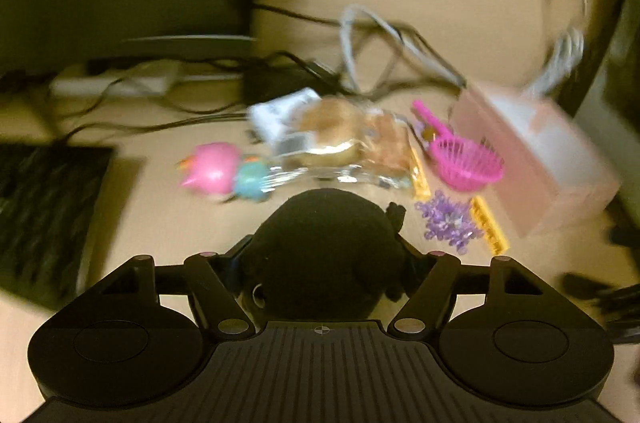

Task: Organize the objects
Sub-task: 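Grasp the dark green plush with the left tool while the right tool grasps the pink toy figure, then carry the plush into the pink box with the left tool while the right tool drops the pink figure in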

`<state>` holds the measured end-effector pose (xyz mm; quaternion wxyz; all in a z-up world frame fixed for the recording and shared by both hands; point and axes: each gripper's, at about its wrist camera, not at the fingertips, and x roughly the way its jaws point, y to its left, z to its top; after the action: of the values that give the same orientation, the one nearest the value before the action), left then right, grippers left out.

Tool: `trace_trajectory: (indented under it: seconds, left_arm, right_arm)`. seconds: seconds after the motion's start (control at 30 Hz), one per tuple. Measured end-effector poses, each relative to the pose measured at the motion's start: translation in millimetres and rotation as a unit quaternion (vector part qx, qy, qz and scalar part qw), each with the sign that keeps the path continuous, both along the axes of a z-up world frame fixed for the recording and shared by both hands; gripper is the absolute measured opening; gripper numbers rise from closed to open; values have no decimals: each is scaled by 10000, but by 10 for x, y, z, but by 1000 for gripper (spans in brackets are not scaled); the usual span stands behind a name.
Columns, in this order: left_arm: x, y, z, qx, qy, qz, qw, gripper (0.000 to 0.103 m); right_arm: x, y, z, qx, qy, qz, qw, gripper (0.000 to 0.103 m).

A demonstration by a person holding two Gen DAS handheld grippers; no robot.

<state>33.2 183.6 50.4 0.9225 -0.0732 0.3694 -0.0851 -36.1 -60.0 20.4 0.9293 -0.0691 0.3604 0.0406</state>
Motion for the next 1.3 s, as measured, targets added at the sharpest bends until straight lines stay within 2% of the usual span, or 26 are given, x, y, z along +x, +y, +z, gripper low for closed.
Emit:
trace_trajectory:
  seconds: [0.1,0.17,0.23,0.3,0.33,0.37,0.5,0.53,0.57,0.63,0.67,0.73,0.83,1.0,1.13,1.3]
  left_arm:
    - [-389,414,96,-357,-104,492,9981,74]
    - [-575,651,112,-434,-28,806,9958,74]
    - [-681,824,103,-141,230,1165,9928,74]
    - [-735,954,102,247,514,1508,9869,74]
    - [-759,1007,114,270,579,1620,9847,74]
    - [-799,1069,140,221,613,1737,9826,74]
    - [-941,1201,281,214,532,1972,9787,74]
    - [-955,1208,314,243,500,1974,9787,74]
    - [-967,1203,337,246,463,1959,9792,74]
    - [-982,1223,345,203,408,1922,9803,74]
    - [-989,1227,343,159,381,1880,9813,74]
    - [-998,1221,295,57,324,1761,9838,74]
    - [-1068,1154,245,-157,263,1388,9898,74]
    - [-1118,798,136,-368,240,280,9986,74]
    - [-1040,438,-8,-686,448,-316,9961,74]
    - [-816,-186,-31,-796,479,-1074,9899,74]
  right_arm:
    - [128,577,141,34,-251,725,9970,103]
    - [283,1031,210,110,-371,1301,9907,103]
    - [478,1462,217,66,-480,1779,9829,103]
    - [723,1881,145,-135,-556,2135,9753,97]
    - [829,2041,95,-218,-535,2219,9734,91]
    - [952,2192,38,-301,-445,2292,9719,89]
    - [1298,2527,-165,-565,-212,2246,9726,88]
    - [1359,2553,-195,-547,-106,2195,9740,78]
    - [1356,2527,-191,-496,-10,2174,9748,65]
    - [1299,2515,-163,-595,-37,2108,9757,48]
    - [1259,2504,-118,-597,-16,2164,9745,45]
    - [1051,2412,14,-456,-83,2211,9741,43]
    - [576,2209,218,-561,-295,2201,9734,42]
    - [-8,1678,348,-324,198,1668,9853,42]
    - [-341,1111,334,-257,620,957,9931,42]
    - [-508,434,364,-343,794,-26,9962,42]
